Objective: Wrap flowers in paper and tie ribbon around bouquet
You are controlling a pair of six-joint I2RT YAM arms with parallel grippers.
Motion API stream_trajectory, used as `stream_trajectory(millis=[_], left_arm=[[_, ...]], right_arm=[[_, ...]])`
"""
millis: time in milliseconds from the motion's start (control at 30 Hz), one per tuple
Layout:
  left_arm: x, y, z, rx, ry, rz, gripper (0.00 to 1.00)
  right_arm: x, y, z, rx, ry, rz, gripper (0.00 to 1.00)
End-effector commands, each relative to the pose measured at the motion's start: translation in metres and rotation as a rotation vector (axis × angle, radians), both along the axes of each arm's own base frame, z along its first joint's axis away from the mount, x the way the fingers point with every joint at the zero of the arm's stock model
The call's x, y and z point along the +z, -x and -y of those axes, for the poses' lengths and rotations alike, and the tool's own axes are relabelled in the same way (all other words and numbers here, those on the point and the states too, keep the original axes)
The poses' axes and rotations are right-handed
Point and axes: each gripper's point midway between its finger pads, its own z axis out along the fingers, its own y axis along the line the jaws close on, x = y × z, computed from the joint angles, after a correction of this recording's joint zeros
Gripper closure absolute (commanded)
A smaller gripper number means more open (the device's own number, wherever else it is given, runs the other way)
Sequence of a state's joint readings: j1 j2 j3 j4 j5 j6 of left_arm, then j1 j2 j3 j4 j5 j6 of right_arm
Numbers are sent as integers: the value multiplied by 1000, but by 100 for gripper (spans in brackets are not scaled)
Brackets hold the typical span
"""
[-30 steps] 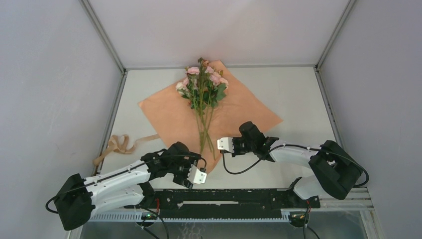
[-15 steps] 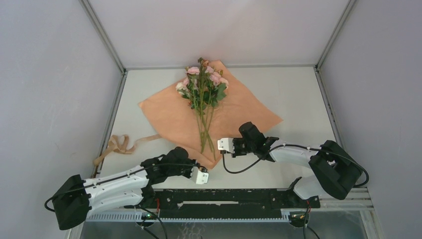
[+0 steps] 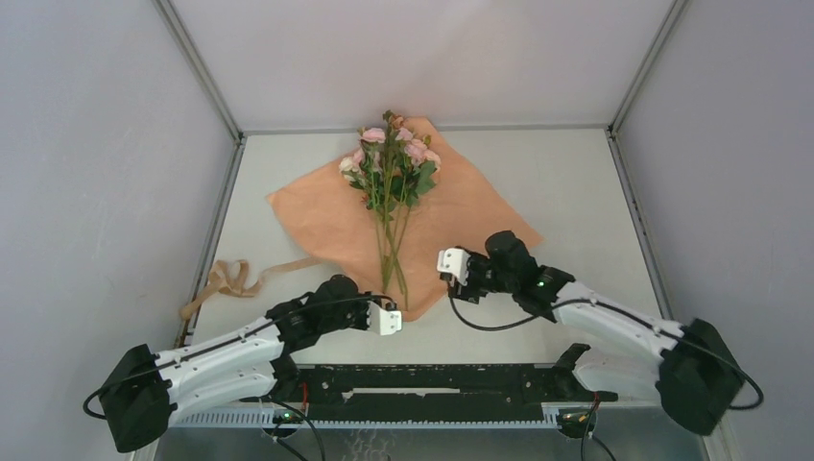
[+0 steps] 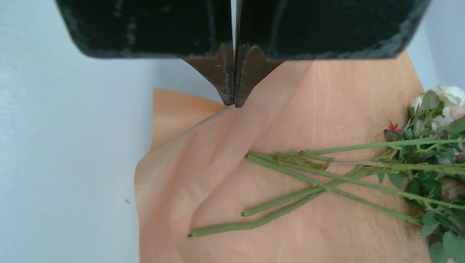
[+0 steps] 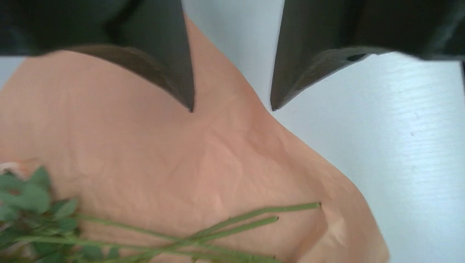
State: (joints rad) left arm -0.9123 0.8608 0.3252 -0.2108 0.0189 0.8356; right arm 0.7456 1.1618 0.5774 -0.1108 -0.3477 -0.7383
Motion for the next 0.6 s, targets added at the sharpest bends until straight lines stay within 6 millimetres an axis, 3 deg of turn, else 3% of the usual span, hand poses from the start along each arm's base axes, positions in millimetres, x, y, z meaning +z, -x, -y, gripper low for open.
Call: stream_trajectory(millis=[0,67,133,233,333,367,400,500,567], left_arm=[[38,-23,11,79,90,65,100],[42,-26,12,86,94,67,100],[46,-27,14,94,105,64,100],[54,-25,17,102,124,35,100],[60,-15,25,69,152,-38,100],[61,-13,27,63,159,-53,100],[62,-11,28,62,166,-68,100],[63,-8,28,62,171,-111,100],[65,-7,29,61,179,-131,100]], right_arm=[[53,25,-4,-81,-202,-145,25],[68,36,-4,-86,-274,-175,3],[86,31,-6,-162,-377,-180,0],[119,7,-18,-345,-605,-273,0],[123,-21,-43,-455,-716,-446,0],[117,-30,-51,-495,-707,-495,3],[112,-41,-58,-545,-691,-546,13],[83,-68,-75,-685,-605,-710,54],[60,-78,-84,-729,-568,-811,58]])
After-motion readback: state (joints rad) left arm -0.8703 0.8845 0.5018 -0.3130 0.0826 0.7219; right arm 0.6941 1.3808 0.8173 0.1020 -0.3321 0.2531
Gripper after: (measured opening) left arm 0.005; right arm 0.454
